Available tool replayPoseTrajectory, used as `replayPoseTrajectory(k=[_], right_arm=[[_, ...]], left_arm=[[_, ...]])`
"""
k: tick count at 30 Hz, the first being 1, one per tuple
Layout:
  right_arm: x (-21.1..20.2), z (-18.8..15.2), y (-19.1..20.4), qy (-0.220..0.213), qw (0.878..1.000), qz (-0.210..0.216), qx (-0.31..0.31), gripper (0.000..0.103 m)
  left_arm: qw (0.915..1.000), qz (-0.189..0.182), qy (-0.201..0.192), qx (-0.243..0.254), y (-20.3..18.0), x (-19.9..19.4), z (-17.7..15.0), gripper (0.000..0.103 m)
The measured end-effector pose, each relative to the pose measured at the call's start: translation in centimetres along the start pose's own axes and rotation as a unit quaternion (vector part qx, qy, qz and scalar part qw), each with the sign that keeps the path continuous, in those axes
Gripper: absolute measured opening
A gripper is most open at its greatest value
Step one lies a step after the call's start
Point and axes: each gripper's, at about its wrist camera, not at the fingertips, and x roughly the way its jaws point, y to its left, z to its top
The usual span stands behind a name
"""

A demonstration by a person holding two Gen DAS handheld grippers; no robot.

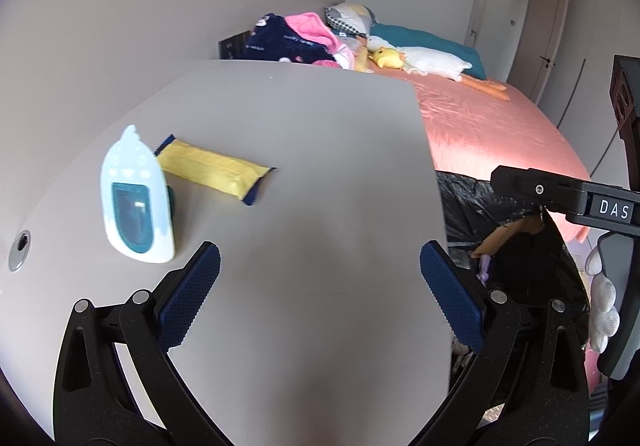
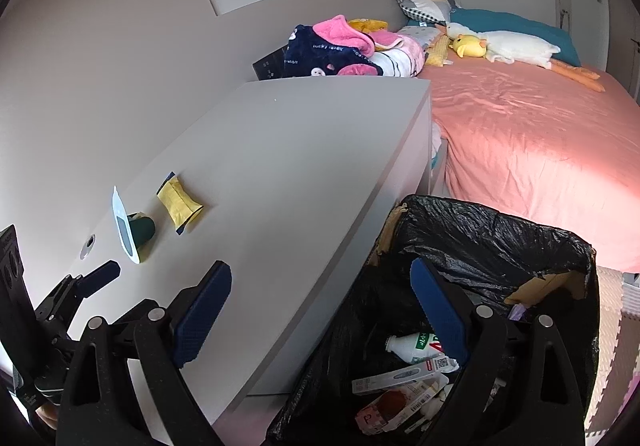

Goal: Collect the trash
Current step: 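Move both tools back over the desk toward the blue container and yellow packet, then grasp the light-blue container with the left tool while the right tool grasps the yellow packet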

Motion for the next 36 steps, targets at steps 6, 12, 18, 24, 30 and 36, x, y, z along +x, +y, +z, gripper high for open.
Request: replayPoseTrajectory(k=[6,12,18,24,30,36], right_arm=[[1.6,0.4,1.8,0.010,1.000,0.013,-0.014,0.091],[3.0,0.9,3.5,0.018,0.999,0.022,-0.026,0.091],[3.9,1.1,4.9,0.011,0.999,0.025,-0.038,0.091],[4.4,1.5,5.4,-0.003,0.999,0.024,-0.044,0.091],[5.1,2.3,6.0,0.001,0.998,0.032,-0.044,0.091],[5.8,2.6,7.1,0.000,0.998,0.032,-0.060,0.091]], left_arm=[[0.9996,0.018,-0.003,-0.021,2.6,-0.3,-0.2,0.097],[0.9985,0.038,-0.010,-0.037,5.1,-0.6,-0.3,0.097],[0.9958,0.062,-0.013,-0.066,7.6,-0.4,-0.1,0.097],[0.9937,0.085,-0.004,-0.073,9.6,0.9,0.1,0.097],[0.9920,0.096,0.011,-0.081,11.3,2.4,0.2,0.097],[0.9918,0.086,0.031,-0.090,12.5,4.0,0.5,0.097]])
